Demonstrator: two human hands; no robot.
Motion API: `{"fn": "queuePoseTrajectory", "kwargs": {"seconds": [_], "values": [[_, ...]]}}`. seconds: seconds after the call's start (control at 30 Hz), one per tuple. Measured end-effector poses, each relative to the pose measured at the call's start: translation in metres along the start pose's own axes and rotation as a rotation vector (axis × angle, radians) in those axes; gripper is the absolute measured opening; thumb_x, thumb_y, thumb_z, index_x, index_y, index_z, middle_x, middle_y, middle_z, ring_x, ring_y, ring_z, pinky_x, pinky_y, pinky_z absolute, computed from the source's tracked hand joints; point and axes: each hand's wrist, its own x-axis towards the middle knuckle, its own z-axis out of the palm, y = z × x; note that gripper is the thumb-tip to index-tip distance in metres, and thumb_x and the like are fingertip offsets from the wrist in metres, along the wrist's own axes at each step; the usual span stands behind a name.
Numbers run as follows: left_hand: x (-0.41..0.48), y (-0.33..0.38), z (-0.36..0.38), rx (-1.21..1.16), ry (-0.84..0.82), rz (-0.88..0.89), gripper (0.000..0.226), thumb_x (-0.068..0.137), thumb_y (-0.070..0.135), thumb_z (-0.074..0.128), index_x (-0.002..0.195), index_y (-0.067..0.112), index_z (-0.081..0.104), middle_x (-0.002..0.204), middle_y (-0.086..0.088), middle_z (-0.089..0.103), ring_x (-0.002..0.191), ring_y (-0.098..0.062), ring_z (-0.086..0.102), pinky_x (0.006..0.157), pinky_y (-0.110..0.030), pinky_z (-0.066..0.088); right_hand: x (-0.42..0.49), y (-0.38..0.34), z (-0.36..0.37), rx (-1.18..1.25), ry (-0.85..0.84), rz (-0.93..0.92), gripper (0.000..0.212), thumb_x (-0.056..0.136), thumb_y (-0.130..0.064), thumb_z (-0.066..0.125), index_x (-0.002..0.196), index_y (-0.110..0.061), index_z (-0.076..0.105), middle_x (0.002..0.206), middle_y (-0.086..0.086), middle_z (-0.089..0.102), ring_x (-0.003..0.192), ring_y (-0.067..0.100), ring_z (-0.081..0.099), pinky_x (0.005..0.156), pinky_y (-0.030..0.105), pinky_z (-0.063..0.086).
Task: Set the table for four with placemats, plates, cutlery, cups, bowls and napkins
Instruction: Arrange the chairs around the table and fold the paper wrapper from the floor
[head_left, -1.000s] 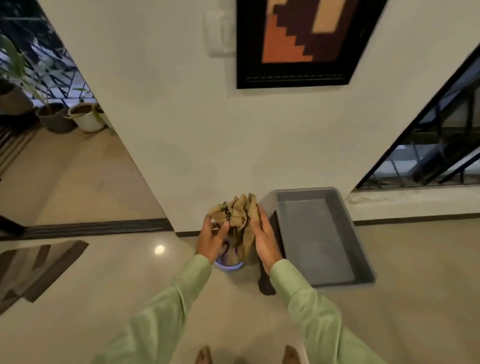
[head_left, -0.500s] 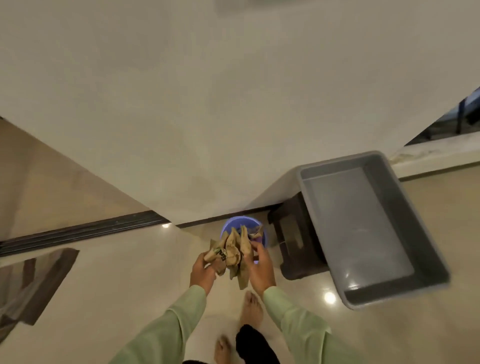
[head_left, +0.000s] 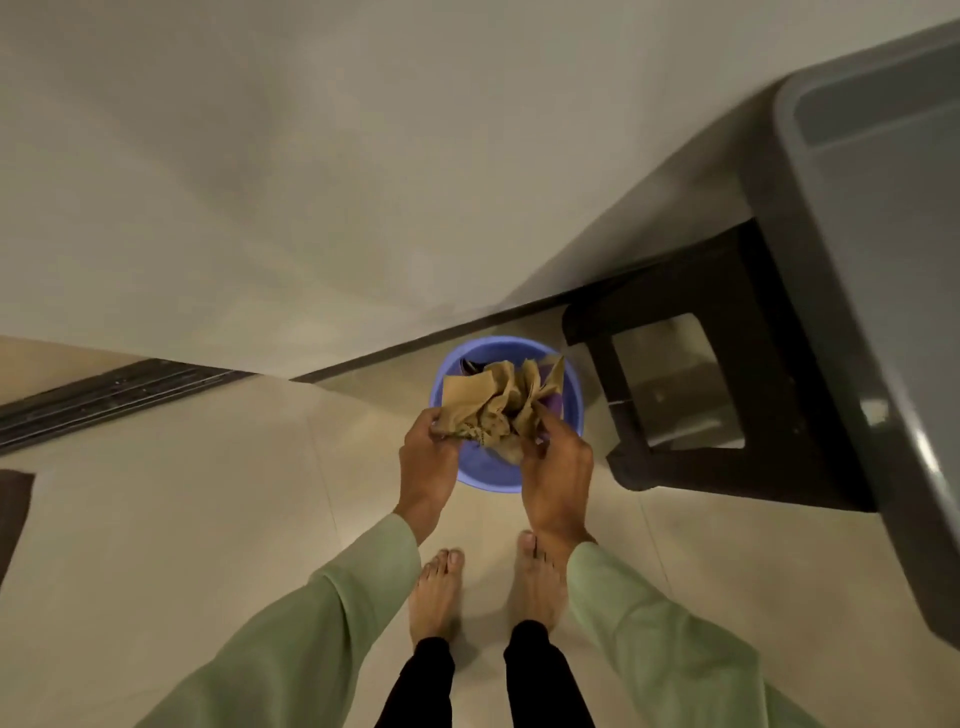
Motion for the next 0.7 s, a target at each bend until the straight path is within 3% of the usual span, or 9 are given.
{"fn": "queuePoseTrajectory", "kwargs": {"seconds": [0.1,0.2,0.27,0.3,0.37,0.43,0.53,0.7], "values": [[0.027,-0.02,0.01,0.097,-0.076,-0.018,0.02,0.089,0.001,0.055,0.1,0.016,0.063,0.093,-0.009,0.068,0.083,-0.03,0.059,0.065,-0.031,0.043,0.005,0.009,0.012,-0.074,0.059,-0.056,0.027,0.091,-0.011,0.066,0.117,-0.019,0.066,0.108,-0.003,0.067,0.094,0.007,0.061,0.086,0.017,0.051],[0.038,-0.029,0.007,0.291,-0.153,0.05,0.023,0.085,-0.007,0.048,0.099,0.004,0.061,0.092,-0.016,0.065,0.078,-0.03,0.053,0.059,-0.028,0.036,0.009,0.02,0.016,-0.252,0.057,-0.045,0.033,0.084,0.001,0.066,0.113,-0.015,0.067,0.121,0.009,0.06,0.098,0.023,0.063,0.086,0.032,0.056],[0.042,-0.033,0.0,0.441,-0.176,0.152,0.03,0.078,-0.009,0.05,0.104,0.002,0.058,0.103,-0.017,0.058,0.089,-0.034,0.052,0.063,-0.028,0.036,0.009,0.029,0.021,-0.422,-0.018,-0.008,0.036,0.077,0.004,0.067,0.109,-0.013,0.067,0.126,0.012,0.055,0.097,0.031,0.063,0.08,0.04,0.057],[0.042,-0.034,-0.003,0.527,-0.179,0.206,0.043,0.074,-0.008,0.056,0.116,0.003,0.054,0.115,-0.017,0.052,0.099,-0.035,0.05,0.072,-0.028,0.037,0.008,0.034,0.022,-0.484,-0.056,0.004,0.036,0.077,0.003,0.068,0.109,-0.013,0.067,0.127,0.013,0.054,0.097,0.033,0.063,0.079,0.041,0.057],[0.033,-0.036,-0.01,0.67,-0.165,0.301,0.091,0.066,-0.002,0.069,0.146,0.014,0.028,0.14,-0.012,0.032,0.119,-0.031,0.036,0.088,-0.032,0.039,0.003,0.038,0.026,-0.542,-0.087,0.023,0.036,0.079,0.0,0.07,0.113,-0.012,0.066,0.131,0.014,0.051,0.099,0.034,0.063,0.082,0.042,0.057],[0.018,-0.039,-0.016,0.777,-0.127,0.466,0.117,0.058,0.003,0.076,0.153,0.02,0.01,0.15,-0.007,0.018,0.13,-0.026,0.024,0.101,-0.034,0.034,-0.001,0.036,0.029,-0.561,-0.079,0.033,0.036,0.079,-0.002,0.071,0.114,-0.01,0.066,0.132,0.015,0.051,0.099,0.035,0.064,0.084,0.042,0.057],[0.007,-0.052,-0.017,0.863,-0.155,0.687,0.103,0.058,0.009,0.079,0.145,0.021,0.025,0.147,-0.006,0.026,0.13,-0.027,0.031,0.105,-0.036,0.035,-0.006,0.031,0.032,-0.571,-0.053,0.043,0.045,0.08,-0.008,0.075,0.123,-0.01,0.06,0.128,0.016,0.056,0.101,0.034,0.065,0.086,0.04,0.056],[0.021,-0.077,-0.008,0.948,-0.272,0.711,0.082,0.065,0.007,0.072,0.14,0.011,0.04,0.138,-0.007,0.044,0.122,-0.028,0.046,0.101,-0.038,0.043,-0.024,0.039,0.046,-0.531,-0.017,-0.096,0.088,0.064,-0.006,0.087,0.138,-0.011,0.039,0.117,0.017,0.065,0.095,0.029,0.071,0.072,0.035,0.06]]}}
